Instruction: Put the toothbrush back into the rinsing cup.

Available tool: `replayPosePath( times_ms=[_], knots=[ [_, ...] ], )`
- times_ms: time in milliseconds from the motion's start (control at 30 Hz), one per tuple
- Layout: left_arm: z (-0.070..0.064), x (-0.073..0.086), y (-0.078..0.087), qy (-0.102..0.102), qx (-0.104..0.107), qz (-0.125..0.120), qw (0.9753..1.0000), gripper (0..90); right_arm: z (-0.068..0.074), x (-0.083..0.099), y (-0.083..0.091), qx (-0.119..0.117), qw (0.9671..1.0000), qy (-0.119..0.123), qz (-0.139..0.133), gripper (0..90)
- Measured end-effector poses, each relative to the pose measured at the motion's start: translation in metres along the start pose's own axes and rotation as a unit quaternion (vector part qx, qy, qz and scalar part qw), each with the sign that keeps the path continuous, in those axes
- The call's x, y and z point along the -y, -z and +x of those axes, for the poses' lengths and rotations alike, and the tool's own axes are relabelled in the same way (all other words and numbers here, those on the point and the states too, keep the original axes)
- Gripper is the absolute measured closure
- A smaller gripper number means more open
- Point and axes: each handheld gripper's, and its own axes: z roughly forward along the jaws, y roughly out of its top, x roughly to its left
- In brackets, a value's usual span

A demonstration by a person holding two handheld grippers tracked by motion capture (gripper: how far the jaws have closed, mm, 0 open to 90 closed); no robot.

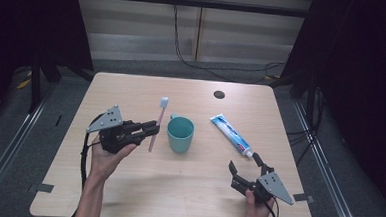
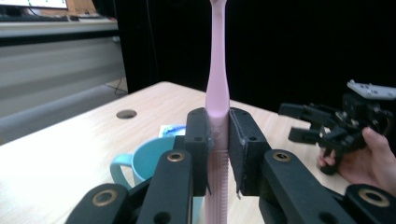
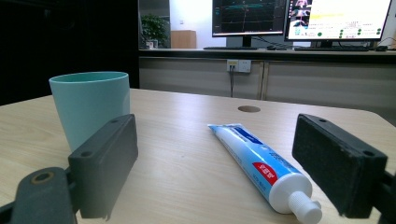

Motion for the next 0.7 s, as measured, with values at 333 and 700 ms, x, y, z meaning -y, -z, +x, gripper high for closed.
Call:
replayPosePath(
  times_ms=[333,700],
  knots=[
    [0.002,-0.014,-0.012,-0.007,-0.019,-0.021,0.9996,78.7,0.0,0.0,0.0,-0.001,1.0,0.0,-0.001,13.6],
    [0.011,-0.016,-0.031,-0.005,-0.06,-0.035,0.9976,78.7,0.0,0.0,0.0,-0.001,1.0,0.001,-0.001,13.6]
  ],
)
